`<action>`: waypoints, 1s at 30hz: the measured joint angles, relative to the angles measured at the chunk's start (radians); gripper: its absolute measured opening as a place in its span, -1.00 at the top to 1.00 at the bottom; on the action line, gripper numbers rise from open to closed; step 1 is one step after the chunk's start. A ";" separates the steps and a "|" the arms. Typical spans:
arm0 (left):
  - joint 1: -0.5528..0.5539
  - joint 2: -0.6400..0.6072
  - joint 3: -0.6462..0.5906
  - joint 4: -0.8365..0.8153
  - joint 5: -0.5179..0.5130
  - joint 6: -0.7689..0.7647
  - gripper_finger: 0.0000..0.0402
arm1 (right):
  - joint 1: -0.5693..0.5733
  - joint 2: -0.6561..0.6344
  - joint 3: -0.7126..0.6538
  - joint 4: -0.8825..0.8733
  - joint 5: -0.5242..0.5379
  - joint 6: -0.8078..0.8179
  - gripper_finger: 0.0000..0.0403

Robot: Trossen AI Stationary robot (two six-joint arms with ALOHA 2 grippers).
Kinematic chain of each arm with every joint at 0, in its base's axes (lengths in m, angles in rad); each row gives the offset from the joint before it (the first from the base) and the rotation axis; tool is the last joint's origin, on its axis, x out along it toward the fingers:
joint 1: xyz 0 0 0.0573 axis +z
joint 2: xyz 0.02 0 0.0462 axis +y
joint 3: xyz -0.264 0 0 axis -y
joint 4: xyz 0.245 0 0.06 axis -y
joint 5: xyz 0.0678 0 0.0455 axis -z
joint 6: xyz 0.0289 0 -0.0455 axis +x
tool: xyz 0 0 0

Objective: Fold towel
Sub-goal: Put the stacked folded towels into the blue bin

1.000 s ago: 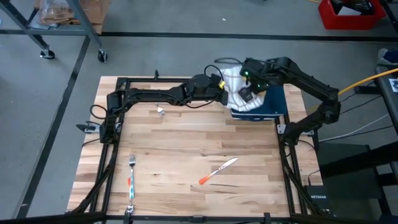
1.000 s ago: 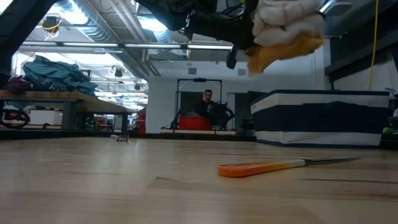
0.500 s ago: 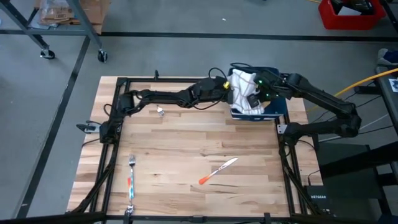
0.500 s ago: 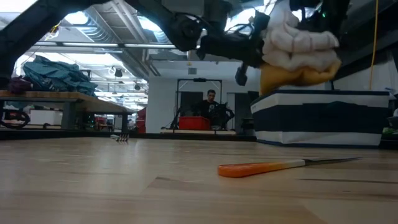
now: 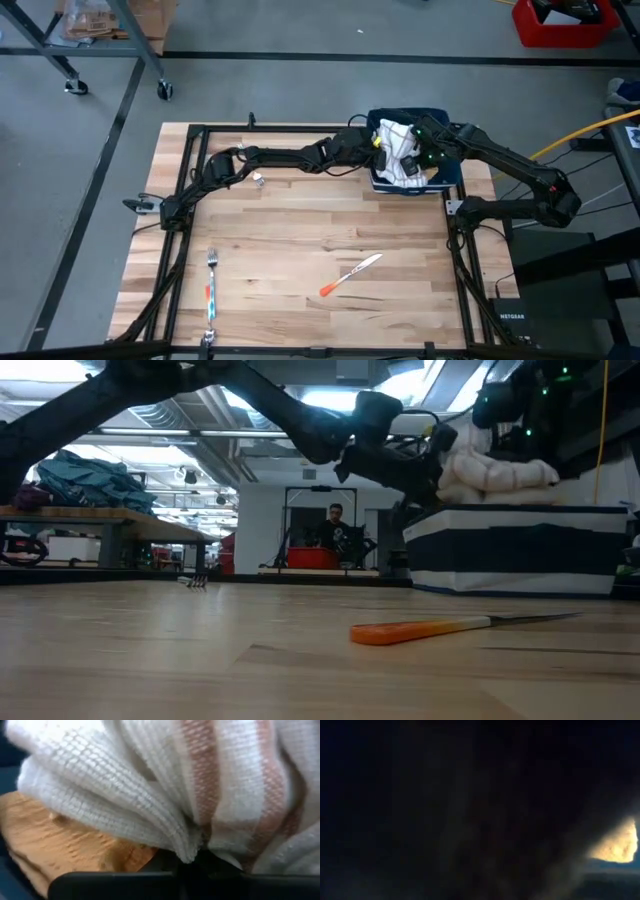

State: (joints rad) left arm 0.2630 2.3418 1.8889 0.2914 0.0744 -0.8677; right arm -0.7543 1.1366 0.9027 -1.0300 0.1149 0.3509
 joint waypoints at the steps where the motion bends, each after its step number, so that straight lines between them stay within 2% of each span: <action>1: 0.000 0.001 0.000 -0.014 0.003 0.009 1.00 | -0.013 0.000 -0.019 0.022 -0.021 -0.011 0.97; 6: 0.002 0.001 0.005 -0.122 0.018 0.091 1.00 | -0.056 0.001 -0.097 0.102 -0.072 -0.047 0.97; 16: 0.020 -0.001 0.008 -0.178 0.020 0.164 0.99 | -0.141 0.002 -0.164 0.163 -0.059 -0.117 0.92; 20: 0.024 -0.001 0.008 -0.187 -0.006 0.236 0.88 | -0.143 0.002 -0.164 0.170 -0.021 -0.108 0.77; 24: 0.024 -0.002 0.008 -0.195 -0.050 0.292 0.66 | -0.143 0.002 -0.164 0.167 -0.002 -0.093 0.53; 30: 0.027 -0.015 0.008 -0.246 -0.057 0.206 0.42 | -0.143 0.001 -0.164 0.158 -0.004 -0.078 0.22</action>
State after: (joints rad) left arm 0.2897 2.3263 1.8973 0.0457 0.0174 -0.6618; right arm -0.8978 1.1378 0.7387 -0.8720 0.1109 0.2734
